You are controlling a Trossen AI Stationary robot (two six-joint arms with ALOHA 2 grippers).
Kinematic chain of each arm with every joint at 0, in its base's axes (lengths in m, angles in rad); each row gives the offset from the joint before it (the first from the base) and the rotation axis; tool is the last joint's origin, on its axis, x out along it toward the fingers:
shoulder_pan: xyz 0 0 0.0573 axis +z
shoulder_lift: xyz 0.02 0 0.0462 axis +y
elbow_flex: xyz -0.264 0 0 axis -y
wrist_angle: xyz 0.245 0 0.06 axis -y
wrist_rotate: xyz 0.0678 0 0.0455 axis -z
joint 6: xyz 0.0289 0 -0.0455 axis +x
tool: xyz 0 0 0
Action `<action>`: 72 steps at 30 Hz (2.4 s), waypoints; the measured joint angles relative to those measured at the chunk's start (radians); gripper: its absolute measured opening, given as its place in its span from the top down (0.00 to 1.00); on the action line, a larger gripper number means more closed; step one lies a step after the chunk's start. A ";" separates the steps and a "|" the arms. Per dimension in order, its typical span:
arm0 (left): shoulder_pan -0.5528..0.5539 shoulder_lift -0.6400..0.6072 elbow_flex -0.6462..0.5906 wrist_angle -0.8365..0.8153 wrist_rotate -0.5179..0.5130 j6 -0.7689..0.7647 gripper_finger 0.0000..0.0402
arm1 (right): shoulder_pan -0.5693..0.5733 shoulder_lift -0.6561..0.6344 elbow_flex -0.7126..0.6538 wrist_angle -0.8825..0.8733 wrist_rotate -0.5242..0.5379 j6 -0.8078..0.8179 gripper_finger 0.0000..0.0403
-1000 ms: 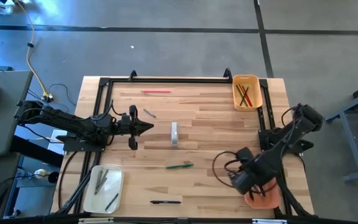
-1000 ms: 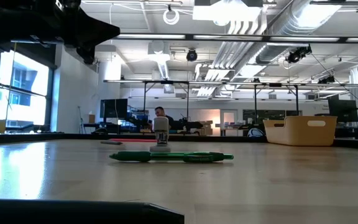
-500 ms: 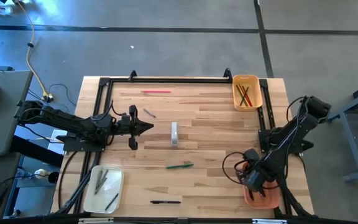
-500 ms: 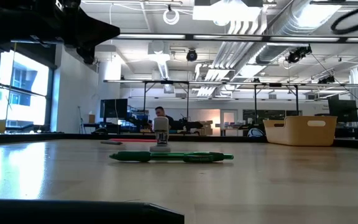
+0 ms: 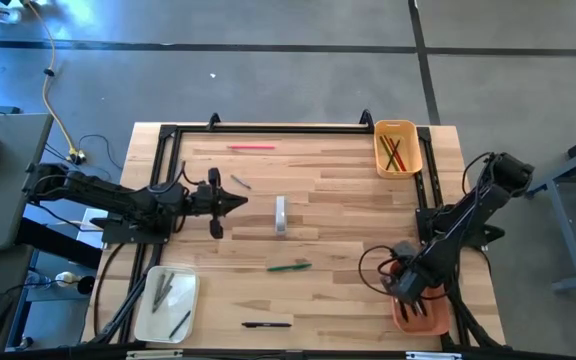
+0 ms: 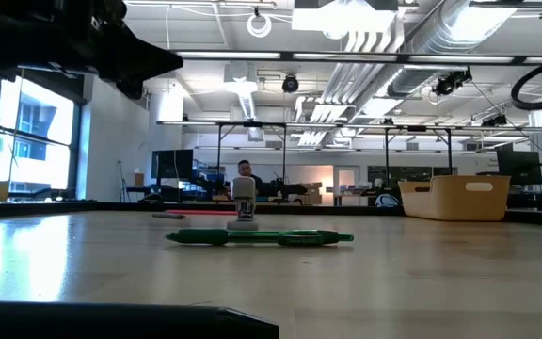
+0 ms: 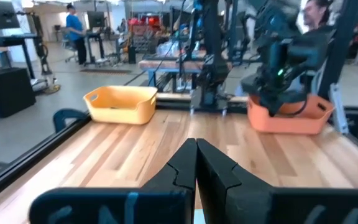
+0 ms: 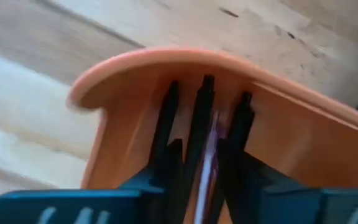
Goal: Sort crayons/erasers/pens/pencils in bins
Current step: Put the gray crayon into the white bin
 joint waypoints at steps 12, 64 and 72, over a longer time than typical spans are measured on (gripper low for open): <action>0.129 0.016 0.143 -0.355 0.052 0.000 1.00 | -0.001 -0.013 0.240 -0.204 0.266 -0.320 0.93; 0.424 0.889 0.851 -1.361 0.095 0.573 0.61 | -0.769 -0.087 -0.156 1.224 0.158 -1.993 1.00; 0.470 0.950 0.855 -1.358 0.106 0.584 0.72 | -0.764 -0.087 -0.156 1.226 0.158 -1.997 1.00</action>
